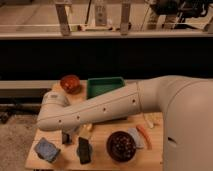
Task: Place sponge in table surface
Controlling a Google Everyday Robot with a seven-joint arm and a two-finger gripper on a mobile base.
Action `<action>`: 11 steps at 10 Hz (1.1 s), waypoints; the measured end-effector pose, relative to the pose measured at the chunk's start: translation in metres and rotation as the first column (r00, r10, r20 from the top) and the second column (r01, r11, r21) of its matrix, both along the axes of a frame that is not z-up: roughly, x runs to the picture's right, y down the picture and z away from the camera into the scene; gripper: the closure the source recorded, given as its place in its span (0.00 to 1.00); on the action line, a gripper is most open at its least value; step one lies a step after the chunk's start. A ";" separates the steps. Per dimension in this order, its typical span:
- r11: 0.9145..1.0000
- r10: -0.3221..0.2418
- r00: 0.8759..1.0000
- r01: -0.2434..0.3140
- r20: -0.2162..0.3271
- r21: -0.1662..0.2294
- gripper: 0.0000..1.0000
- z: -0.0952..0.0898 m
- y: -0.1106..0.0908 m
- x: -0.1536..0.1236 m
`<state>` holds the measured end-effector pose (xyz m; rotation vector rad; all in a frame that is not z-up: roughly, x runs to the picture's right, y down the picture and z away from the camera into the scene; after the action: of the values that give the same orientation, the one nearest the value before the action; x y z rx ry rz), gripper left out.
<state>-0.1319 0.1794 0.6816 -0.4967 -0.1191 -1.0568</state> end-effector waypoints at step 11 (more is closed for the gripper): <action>0.936 -0.315 0.841 0.353 0.439 -0.004 0.20 -0.040 -0.011 -0.087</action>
<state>-0.2190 0.1683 0.6418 -0.3568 -0.4887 -1.5043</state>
